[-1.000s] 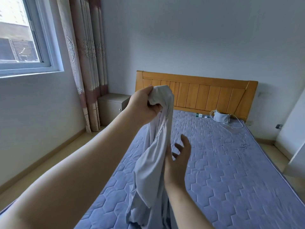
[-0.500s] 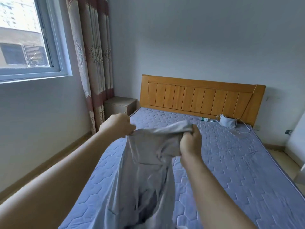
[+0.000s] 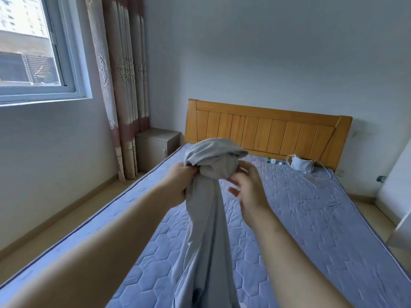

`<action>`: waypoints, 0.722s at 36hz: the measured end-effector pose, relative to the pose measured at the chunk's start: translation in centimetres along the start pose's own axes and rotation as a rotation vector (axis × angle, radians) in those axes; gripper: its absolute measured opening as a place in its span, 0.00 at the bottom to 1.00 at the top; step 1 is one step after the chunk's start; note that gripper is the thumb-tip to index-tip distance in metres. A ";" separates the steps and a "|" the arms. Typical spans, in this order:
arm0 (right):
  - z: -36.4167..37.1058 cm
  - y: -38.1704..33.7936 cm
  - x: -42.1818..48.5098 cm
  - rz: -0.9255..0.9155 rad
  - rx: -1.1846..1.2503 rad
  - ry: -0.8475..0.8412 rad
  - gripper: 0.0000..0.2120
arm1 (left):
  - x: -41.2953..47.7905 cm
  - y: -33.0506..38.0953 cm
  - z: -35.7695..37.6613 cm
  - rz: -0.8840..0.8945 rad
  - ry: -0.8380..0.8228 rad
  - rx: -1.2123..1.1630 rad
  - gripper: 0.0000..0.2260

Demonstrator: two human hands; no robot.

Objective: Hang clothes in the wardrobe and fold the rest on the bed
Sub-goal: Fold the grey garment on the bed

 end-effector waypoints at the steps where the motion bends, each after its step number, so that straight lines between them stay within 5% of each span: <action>1: -0.2 1.0 -0.4 0.031 -0.058 -0.005 0.09 | 0.1 0.6 0.1 -0.005 0.004 -0.051 0.05; 4: 0.5 3.1 -1.9 0.101 -0.155 -0.130 0.12 | 0.1 2.5 0.3 -0.067 0.014 -0.189 0.06; 7: 1.5 2.9 -2.8 -0.052 -0.329 -0.195 0.15 | 0.3 3.6 0.2 -0.127 0.018 -0.217 0.07; 9: 1.4 1.9 -2.5 -0.236 -0.569 -0.099 0.07 | 0.0 4.4 0.4 -0.105 -0.013 -0.221 0.07; 11: 0.8 1.0 -2.1 -0.380 -0.721 0.024 0.14 | -0.2 5.1 0.7 -0.060 -0.047 -0.215 0.06; 15: -0.5 0.5 -1.3 -0.325 -0.558 0.096 0.21 | 0.3 5.4 -0.9 0.038 0.016 -0.111 0.07; 19: -1.7 0.4 -0.6 -0.062 -0.048 0.212 0.17 | 1.3 4.7 -3.7 0.120 0.178 0.438 0.10; 23: -2.1 -1.4 -0.3 -0.057 -0.258 0.289 0.19 | 1.6 3.5 -4.6 0.099 0.211 0.755 0.15; 26: -1.5 -2.2 -0.5 -0.103 -0.402 0.169 0.16 | 1.4 2.6 -4.6 -0.035 0.152 0.552 0.13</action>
Point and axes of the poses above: each hand's wrist, its own x-axis towards the middle knuckle, its own z-axis out of the palm, y = z × x, the point moved 6 cm from there along x, towards the middle knuckle, and after that the axes turned 10 degrees about x, right-handed, at the moved point
